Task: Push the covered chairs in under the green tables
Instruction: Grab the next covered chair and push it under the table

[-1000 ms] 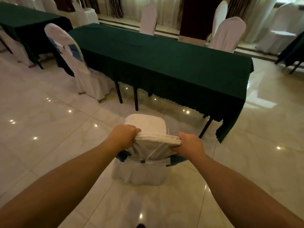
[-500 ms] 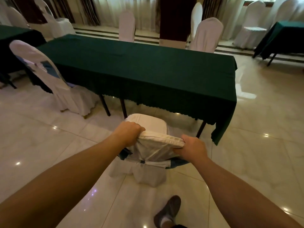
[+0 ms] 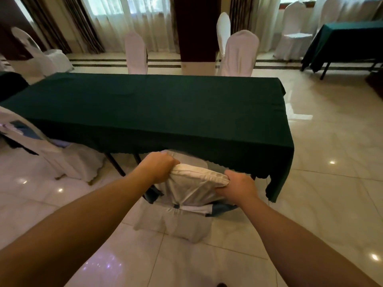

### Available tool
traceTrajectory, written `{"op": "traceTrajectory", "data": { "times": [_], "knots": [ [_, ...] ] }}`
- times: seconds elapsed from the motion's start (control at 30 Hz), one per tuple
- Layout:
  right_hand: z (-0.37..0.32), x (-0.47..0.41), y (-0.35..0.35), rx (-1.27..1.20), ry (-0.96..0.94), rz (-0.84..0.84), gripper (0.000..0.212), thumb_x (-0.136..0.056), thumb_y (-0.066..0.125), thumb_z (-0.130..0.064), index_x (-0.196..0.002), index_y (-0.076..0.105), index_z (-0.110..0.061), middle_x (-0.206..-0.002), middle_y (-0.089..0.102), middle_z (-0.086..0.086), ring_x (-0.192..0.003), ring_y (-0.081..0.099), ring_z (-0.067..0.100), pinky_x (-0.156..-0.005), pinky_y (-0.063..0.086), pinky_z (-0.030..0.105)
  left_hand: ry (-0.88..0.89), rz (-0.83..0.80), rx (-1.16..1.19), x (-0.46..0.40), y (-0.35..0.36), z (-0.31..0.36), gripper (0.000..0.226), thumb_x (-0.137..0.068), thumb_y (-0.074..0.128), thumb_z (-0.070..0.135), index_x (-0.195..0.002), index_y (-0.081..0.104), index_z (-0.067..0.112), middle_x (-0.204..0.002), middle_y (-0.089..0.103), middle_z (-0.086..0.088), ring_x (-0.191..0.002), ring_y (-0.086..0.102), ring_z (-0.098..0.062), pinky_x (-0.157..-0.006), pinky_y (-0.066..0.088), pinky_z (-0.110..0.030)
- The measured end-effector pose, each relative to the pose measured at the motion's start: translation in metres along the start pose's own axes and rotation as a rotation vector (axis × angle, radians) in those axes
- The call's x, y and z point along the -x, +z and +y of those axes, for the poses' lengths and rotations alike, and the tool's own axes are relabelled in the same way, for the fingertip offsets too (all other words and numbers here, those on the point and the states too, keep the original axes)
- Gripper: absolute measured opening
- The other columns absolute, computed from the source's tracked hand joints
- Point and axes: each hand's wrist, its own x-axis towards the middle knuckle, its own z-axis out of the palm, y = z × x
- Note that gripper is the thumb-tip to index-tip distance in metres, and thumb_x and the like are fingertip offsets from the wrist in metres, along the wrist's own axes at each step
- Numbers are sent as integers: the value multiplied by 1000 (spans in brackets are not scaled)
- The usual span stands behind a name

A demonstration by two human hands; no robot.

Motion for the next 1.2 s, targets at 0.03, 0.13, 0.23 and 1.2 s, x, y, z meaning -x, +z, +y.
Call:
{"op": "traceTrajectory", "data": {
  "times": [0.03, 0.13, 0.23, 1.2],
  "knots": [
    [2, -11, -2, -10, 11, 5, 44, -79, 67, -69, -77, 42, -32, -73, 51, -9, -66, 50, 13, -61, 39, 33, 18, 5, -6, -12, -3, -3, 29, -76, 74, 28, -98, 62, 43, -62, 26, 20, -60, 37, -6, -64, 38, -30],
    [7, -40, -3, -36, 32, 19, 45, -76, 67, -70, -78, 43, -32, -74, 53, -9, -64, 49, 12, -59, 38, 33, 52, 13, -20, -45, -10, -11, 26, -78, 74, 30, -100, 64, 41, -62, 38, 19, -59, 41, -7, -63, 39, -29],
    [10, -64, -6, -40, 45, 13, 48, -72, 63, -77, -81, 46, -33, -77, 56, -7, -67, 50, 16, -64, 41, 35, 98, 1, -41, -73, -19, -21, 27, -81, 68, 27, -105, 62, 38, -81, 63, 9, -69, 58, -15, -63, 43, -32],
    [-118, -225, -29, 178, 68, 6, 41, -76, 60, -71, -77, 42, -34, -72, 54, -11, -62, 49, 10, -50, 31, 32, 232, 90, 58, -187, 11, -218, 18, -79, 64, 24, -94, 58, 31, -86, 64, 7, -74, 61, -19, -65, 51, -36]
  ]
}}
